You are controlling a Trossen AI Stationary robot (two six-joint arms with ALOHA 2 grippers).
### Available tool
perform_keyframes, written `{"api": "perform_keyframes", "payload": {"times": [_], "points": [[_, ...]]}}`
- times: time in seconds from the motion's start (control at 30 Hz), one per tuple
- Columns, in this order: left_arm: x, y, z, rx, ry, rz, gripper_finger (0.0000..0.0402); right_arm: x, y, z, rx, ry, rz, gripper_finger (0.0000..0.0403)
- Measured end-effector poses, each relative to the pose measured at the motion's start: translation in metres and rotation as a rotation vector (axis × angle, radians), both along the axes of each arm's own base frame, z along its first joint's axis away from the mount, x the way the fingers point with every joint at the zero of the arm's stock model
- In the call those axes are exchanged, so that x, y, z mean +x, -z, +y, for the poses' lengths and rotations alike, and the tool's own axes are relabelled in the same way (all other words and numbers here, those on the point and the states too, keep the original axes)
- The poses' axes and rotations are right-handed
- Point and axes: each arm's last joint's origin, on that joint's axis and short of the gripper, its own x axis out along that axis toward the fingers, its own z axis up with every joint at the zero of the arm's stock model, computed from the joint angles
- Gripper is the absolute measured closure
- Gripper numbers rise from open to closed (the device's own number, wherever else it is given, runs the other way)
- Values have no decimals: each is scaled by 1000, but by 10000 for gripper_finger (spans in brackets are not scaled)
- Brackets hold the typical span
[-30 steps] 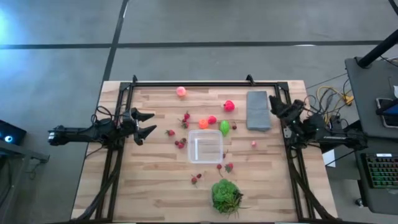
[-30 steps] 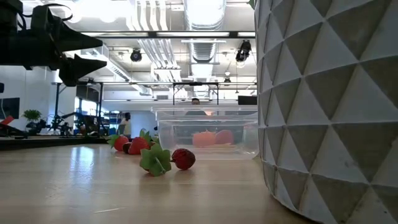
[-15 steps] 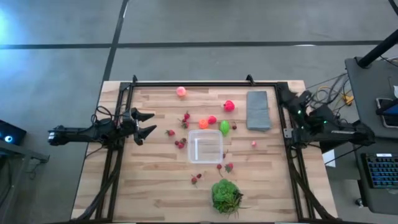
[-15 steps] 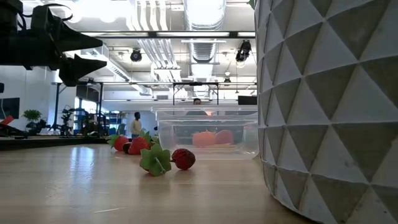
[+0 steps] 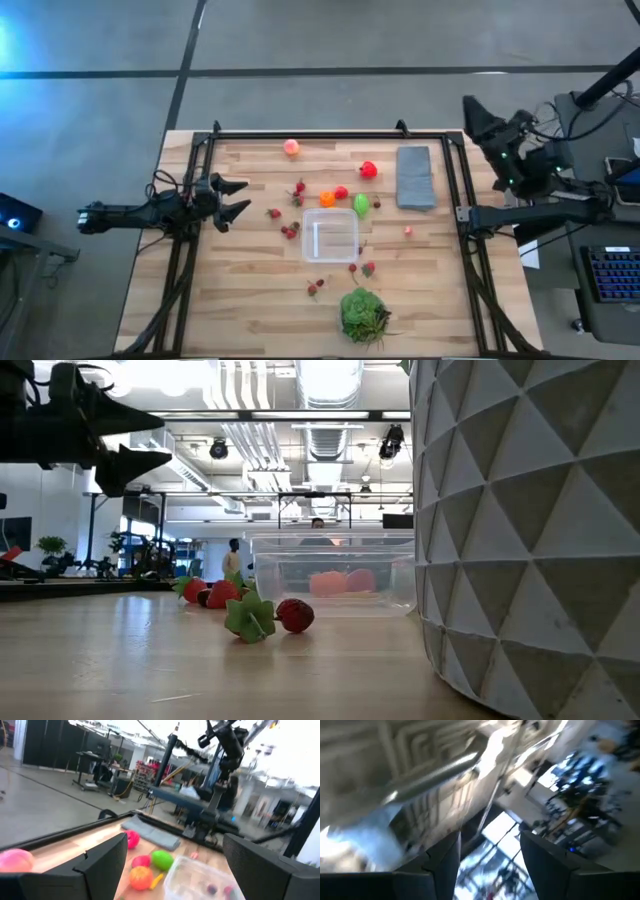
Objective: Pick and placing Produce into tupperware
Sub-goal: Put the pink peach into the transparent container
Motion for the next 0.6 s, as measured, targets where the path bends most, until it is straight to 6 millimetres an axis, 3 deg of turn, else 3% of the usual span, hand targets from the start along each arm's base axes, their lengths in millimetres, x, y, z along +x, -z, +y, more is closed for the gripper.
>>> {"api": "perform_keyframes", "payload": {"times": [0.07,0.17,0.4,0.47,0.6], "points": [[0,-2,0,-40,5,-31,89,13,-8,-1,0,-12,130,204],[-1,-6,0,-47,6,-58,89,25,-4,-4,128,-20,511,204],[-1,-5,0,-49,6,-50,89,22,41,-4,840,51,1302,204],[-1,-5,0,-49,6,-48,89,34,53,-2,951,18,1407,204],[0,-4,0,-49,6,-41,89,60,74,-1,985,-170,1445,204]]}}
